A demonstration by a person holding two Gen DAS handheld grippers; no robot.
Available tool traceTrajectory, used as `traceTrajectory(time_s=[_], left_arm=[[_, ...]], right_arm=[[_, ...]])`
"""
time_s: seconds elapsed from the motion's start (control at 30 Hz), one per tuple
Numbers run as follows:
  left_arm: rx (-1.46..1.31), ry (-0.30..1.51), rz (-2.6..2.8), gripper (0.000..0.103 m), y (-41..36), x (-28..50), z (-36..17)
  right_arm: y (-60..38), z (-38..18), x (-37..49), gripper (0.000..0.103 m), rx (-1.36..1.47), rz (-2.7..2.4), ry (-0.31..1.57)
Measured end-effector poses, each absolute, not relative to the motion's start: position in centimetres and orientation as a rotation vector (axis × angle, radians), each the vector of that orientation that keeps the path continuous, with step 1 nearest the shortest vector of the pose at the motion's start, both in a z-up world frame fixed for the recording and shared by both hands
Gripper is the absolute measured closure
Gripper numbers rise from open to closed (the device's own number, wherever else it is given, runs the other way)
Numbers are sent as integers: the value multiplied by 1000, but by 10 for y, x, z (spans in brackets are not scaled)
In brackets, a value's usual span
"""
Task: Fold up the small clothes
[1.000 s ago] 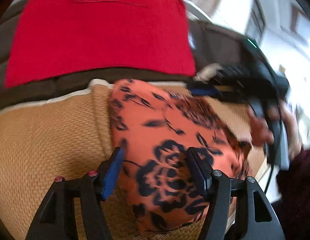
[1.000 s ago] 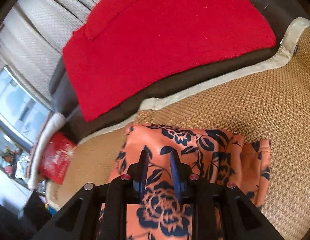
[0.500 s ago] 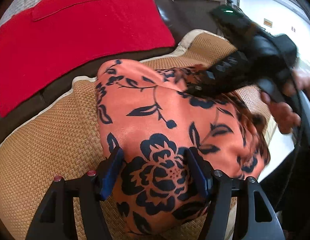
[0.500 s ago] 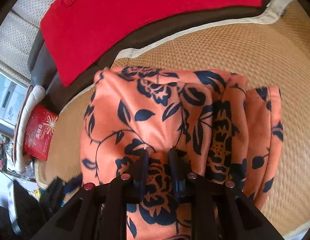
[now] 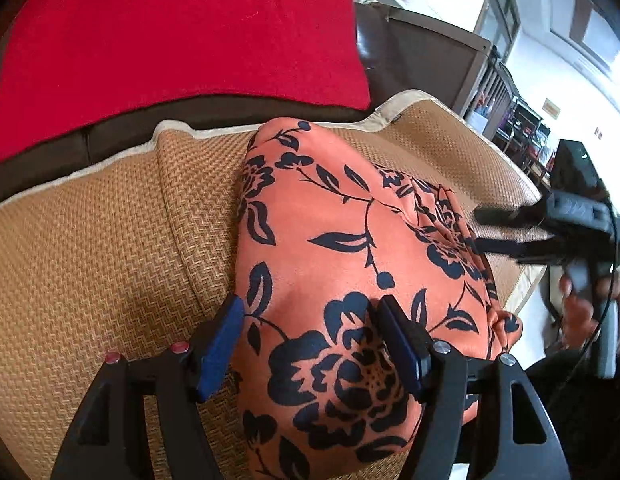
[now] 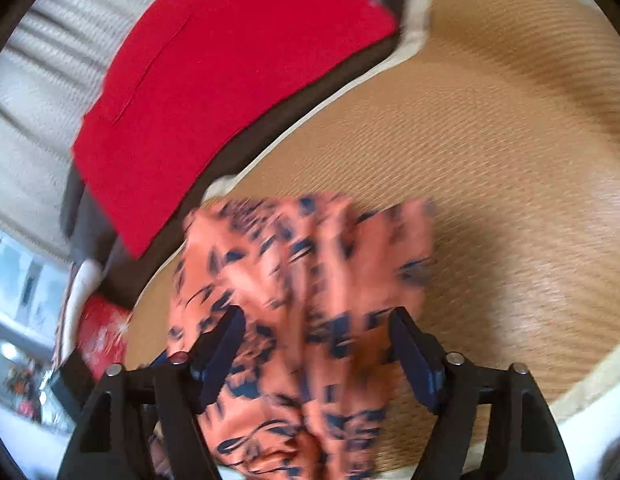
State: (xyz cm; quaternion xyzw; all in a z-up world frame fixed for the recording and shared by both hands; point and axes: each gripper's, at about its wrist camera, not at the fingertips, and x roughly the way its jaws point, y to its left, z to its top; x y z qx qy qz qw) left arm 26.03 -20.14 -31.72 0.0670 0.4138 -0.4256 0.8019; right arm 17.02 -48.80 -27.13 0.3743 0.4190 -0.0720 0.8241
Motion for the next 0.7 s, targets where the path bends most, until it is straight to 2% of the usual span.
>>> traceTrajectory(time_s=[0.07, 0.13, 0.17, 0.33, 0.7], left_arm=[[173, 878, -908, 33, -203, 256, -318], [216, 868, -901, 33, -206, 254, -320], [228, 866, -898, 33, -208, 253, -323], [226, 871, -857, 33, -187, 254, -317], [154, 826, -602, 33, -124, 290, -313]], right_arm=[[-473, -281, 185, 41, 754, -182, 966], [-455, -281, 201, 43, 688, -201, 984], [-445, -278, 209, 48, 645, -189, 987], [-404, -277, 254, 48, 550, -133, 1005], [-324, -275, 333, 49, 570, 164, 946]])
